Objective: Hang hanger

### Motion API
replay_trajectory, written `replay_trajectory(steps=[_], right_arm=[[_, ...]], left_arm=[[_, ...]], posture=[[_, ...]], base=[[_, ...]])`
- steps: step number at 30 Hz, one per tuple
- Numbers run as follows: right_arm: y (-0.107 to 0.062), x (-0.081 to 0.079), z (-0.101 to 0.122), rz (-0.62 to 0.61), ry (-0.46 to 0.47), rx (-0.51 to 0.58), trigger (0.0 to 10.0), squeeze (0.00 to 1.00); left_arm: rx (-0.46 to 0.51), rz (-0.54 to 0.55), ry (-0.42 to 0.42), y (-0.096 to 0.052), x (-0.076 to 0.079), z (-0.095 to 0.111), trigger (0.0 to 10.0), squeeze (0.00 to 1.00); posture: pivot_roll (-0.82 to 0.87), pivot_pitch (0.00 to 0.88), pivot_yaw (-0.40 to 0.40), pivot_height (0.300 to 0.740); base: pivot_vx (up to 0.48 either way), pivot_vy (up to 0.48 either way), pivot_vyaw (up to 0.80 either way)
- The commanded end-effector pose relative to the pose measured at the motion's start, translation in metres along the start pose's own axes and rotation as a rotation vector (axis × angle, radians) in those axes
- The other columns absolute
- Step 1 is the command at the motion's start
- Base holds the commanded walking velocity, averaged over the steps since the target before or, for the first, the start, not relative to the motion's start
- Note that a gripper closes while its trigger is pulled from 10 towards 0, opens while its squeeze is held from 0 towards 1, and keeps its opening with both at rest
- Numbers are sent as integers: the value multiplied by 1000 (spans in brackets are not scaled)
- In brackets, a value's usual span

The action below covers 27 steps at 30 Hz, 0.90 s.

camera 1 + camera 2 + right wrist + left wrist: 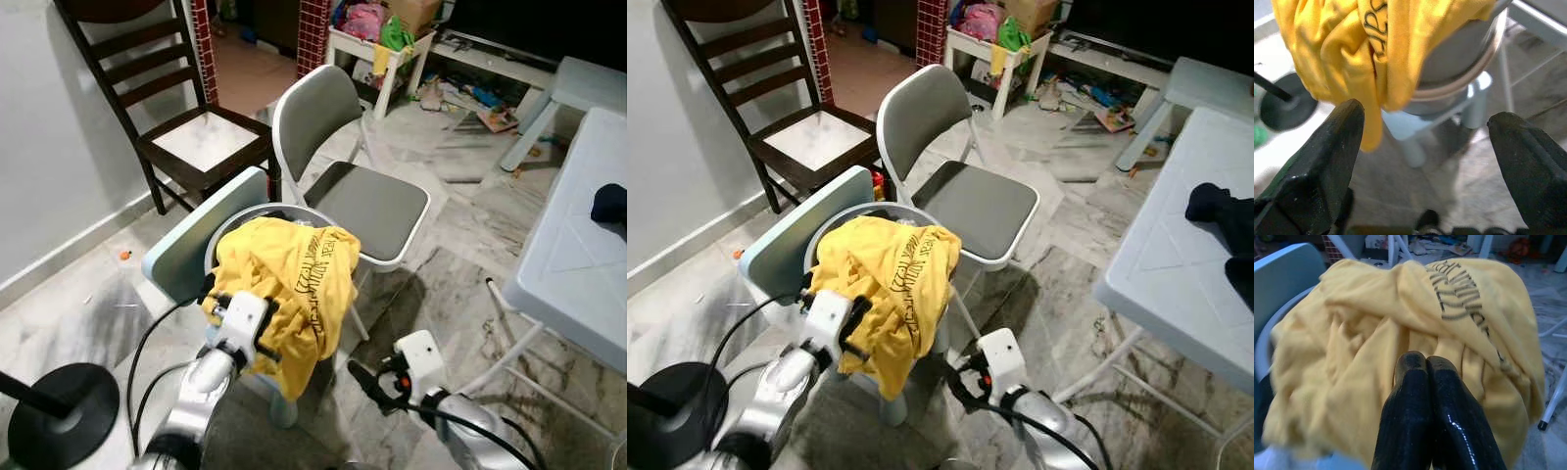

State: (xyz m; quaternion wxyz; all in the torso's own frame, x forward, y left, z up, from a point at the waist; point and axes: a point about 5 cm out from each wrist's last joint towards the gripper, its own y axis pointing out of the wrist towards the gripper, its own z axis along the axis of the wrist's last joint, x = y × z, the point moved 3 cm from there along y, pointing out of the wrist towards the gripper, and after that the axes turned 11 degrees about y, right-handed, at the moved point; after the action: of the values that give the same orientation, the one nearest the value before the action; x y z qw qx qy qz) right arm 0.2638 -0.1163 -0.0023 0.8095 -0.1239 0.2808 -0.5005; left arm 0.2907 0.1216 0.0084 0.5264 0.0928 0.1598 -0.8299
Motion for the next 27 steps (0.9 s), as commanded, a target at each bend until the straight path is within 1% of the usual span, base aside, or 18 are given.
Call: replay_trajectory(steps=[1, 4, 6, 9, 11, 12, 13, 14, 16, 17, 18, 20, 21, 23, 24, 25, 26, 27], right_arm=[[9, 1, -5, -8, 87, -21, 10000, 0], [21, -6, -5, 3, 138, -29, 10000, 0], [33, -19, -6, 32, 177, -42, 10000, 0], [44, -33, -10, 64, 190, -66, 10000, 0], [48, -38, -12, 70, 197, -72, 9647, 0], [50, -40, -12, 71, 198, -72, 5843, 0], [51, -41, -12, 72, 199, -71, 5843, 0], [54, -43, -10, 63, 198, -60, 0, 0], [61, -43, -1, 9, 182, -9, 0, 0], [62, -43, 2, 4, 178, 5, 353, 0], [62, -44, 4, 4, 177, 13, 1961, 0], [64, -44, 13, 7, 163, 54, 863, 0], [63, -43, 16, 3, 153, 68, 0, 0], [62, -38, 22, -16, 125, 97, 0, 0], [62, -36, 25, -22, 114, 108, 549, 0], [61, -34, 26, -26, 107, 116, 2353, 0], [60, -30, 31, -37, 94, 140, 8392, 0], [58, -27, 35, -39, 94, 157, 10000, 0]], left_arm=[[59, 25, 46, -11, -2, 11, 10000, 0], [47, 52, 63, -27, -3, 7, 10000, 0], [8, 70, 69, -43, -4, -1, 10000, 0], [-28, 89, 70, -54, -6, -6, 10000, 0], [-34, 95, 70, -57, -7, -6, 10000, 0], [-38, 98, 71, -58, -7, -6, 10000, 0], [-41, 100, 71, -59, -7, -5, 10000, 0], [-44, 104, 71, -61, -7, -3, 10000, 0], [-54, 114, 75, -65, -9, -1, 10000, 0], [-57, 117, 76, -65, -9, 0, 10000, 0], [-60, 120, 76, -66, -10, 0, 10000, 0], [-67, 127, 78, -68, -11, 0, 10000, 0], [-69, 127, 78, -69, -11, -1, 10000, 0], [-73, 123, 76, -70, -10, -1, 10000, 0], [-73, 121, 76, -70, -9, -1, 10000, 0], [-73, 119, 76, -70, -9, -2, 10000, 0], [-73, 119, 74, -70, -8, -2, 10000, 0], [-72, 114, 73, -69, -7, -2, 10000, 0]], posture=[[-131, 104, -69, 740], [-91, 107, -69, 740], [-51, 111, -69, 740], [-9, 112, -67, 740], [-2, 113, -66, 740], [19, 114, -66, 740], [19, 114, -66, 740], [32, 115, -65, 740], [54, 119, -62, 740], [63, 121, -61, 740], [67, 123, -61, 740], [71, 126, -61, 740], [71, 125, -62, 740], [68, 123, -62, 740], [65, 121, -62, 740], [62, 118, -62, 740], [62, 118, -62, 740], [62, 118, -62, 740]], base=[[0, 0, 0], [0, 0, 0], [0, 0, 0], [0, 0, 0], [0, 0, 0], [0, 0, 0], [0, 0, 0], [0, 0, 0], [0, 0, 0], [0, 0, 0], [0, 0, 0], [0, 0, 0], [0, 0, 0], [0, 0, 0], [0, 0, 0], [0, 0, 0], [0, 0, 0], [0, 0, 0]])
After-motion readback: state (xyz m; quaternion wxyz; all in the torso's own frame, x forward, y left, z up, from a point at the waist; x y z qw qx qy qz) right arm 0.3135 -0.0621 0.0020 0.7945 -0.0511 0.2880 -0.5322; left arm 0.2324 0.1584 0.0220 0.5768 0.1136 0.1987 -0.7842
